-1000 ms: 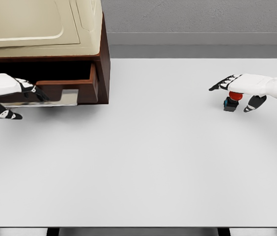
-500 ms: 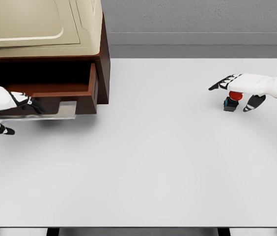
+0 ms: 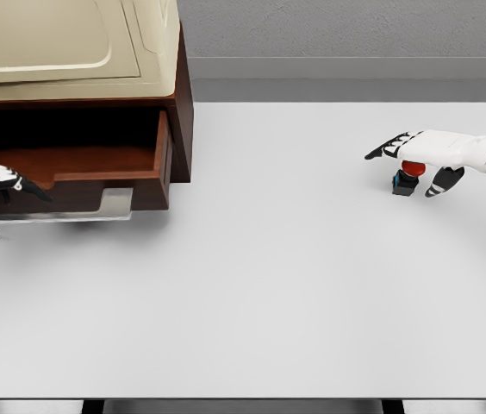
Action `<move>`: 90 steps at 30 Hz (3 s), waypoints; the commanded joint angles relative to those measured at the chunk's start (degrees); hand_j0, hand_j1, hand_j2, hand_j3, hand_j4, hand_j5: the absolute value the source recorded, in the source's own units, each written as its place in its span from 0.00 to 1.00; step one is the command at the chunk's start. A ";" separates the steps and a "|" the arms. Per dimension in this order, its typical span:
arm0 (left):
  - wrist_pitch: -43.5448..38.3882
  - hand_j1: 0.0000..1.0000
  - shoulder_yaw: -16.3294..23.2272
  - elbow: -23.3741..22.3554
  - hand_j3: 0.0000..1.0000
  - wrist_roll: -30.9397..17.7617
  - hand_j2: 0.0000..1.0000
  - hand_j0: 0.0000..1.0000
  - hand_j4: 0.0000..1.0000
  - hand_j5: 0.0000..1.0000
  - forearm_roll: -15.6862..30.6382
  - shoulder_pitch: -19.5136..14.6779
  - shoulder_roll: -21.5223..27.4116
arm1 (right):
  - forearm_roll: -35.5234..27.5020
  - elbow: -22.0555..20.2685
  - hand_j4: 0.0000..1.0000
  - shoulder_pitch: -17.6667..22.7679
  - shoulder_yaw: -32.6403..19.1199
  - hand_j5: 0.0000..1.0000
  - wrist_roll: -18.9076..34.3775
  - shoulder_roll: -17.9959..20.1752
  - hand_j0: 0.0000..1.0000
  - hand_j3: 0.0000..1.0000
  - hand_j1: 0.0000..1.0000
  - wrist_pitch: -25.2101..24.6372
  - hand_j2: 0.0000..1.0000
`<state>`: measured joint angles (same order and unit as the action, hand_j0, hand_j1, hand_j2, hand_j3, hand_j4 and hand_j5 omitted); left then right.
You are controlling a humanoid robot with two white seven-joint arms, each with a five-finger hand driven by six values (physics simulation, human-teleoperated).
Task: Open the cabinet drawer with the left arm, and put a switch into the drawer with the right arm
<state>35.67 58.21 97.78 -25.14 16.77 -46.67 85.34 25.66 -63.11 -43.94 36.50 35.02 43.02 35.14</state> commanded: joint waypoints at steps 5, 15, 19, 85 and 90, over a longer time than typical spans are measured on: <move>-0.67 0.82 -0.55 -0.13 0.82 -0.44 0.82 0.82 0.82 0.82 5.82 0.00 3.51 | -0.44 0.01 1.00 0.00 -0.11 1.00 -0.02 0.13 1.00 1.00 1.00 -0.14 1.00; -0.67 0.86 -1.61 3.21 0.86 -0.17 0.86 0.86 0.86 0.86 9.16 -0.70 3.43 | -0.70 -0.08 0.82 0.00 -0.02 0.82 -0.02 0.13 0.82 0.82 0.82 -0.14 0.82; -0.67 0.87 -1.70 3.21 0.87 -0.44 0.87 0.87 0.87 0.87 8.90 -1.58 2.02 | -0.79 -0.08 0.76 0.00 -0.02 0.76 -0.02 0.13 0.76 0.76 0.76 -0.14 0.76; -0.67 1.00 -2.05 -4.00 1.00 -0.79 1.00 1.00 1.00 1.00 7.67 -3.69 0.61 | -1.85 1.94 0.40 -8.26 0.94 0.40 -0.02 -7.60 0.40 0.40 0.40 -0.14 0.40; -0.67 1.00 -2.05 -4.26 1.00 -0.79 1.00 1.00 1.00 1.00 7.76 -3.69 0.61 | -1.85 -0.52 0.40 -9.58 1.56 0.40 -0.02 -10.06 0.40 0.40 0.40 -0.14 0.40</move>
<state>35.12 56.25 93.77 -25.93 24.08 -50.37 85.92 24.18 -62.41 -54.23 37.89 35.07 33.93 35.20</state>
